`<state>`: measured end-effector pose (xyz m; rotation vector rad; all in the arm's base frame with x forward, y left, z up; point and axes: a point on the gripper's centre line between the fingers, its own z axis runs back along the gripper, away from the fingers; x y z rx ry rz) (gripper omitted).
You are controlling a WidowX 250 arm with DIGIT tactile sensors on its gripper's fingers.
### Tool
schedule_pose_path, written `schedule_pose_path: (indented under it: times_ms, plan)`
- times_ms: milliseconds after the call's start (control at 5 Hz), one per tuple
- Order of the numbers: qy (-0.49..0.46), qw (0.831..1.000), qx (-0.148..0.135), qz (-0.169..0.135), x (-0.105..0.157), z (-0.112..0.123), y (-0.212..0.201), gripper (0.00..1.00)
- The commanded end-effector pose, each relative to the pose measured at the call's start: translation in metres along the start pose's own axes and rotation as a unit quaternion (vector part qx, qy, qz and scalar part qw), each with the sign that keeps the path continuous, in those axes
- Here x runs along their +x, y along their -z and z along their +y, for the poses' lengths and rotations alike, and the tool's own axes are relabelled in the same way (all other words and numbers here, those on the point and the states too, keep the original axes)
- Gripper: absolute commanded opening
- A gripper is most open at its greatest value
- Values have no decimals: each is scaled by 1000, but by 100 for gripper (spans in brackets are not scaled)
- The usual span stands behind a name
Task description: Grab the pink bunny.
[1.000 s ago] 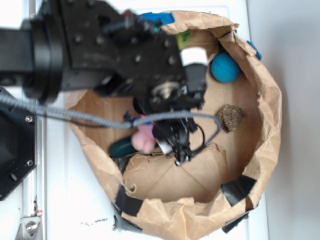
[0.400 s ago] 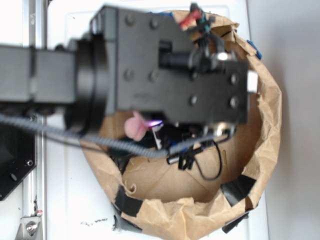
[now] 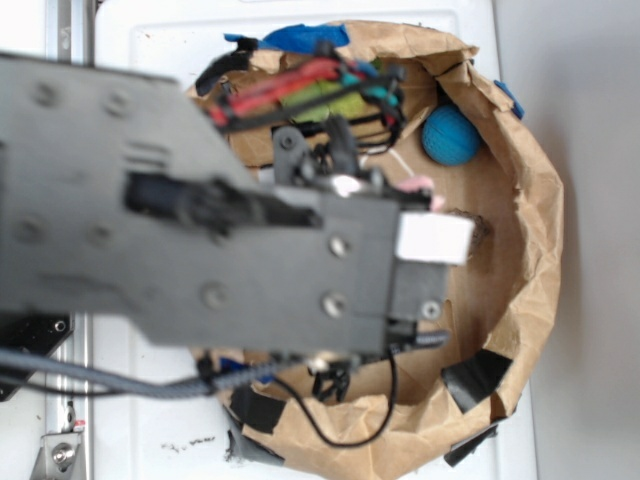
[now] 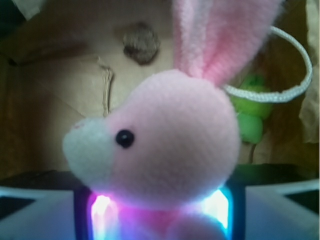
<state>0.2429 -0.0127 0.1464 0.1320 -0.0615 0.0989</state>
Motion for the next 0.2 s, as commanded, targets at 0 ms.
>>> schedule_pose_path:
  times_ms: [0]
  plan:
    - [-21,999,-8,-38,8,5,-15,0]
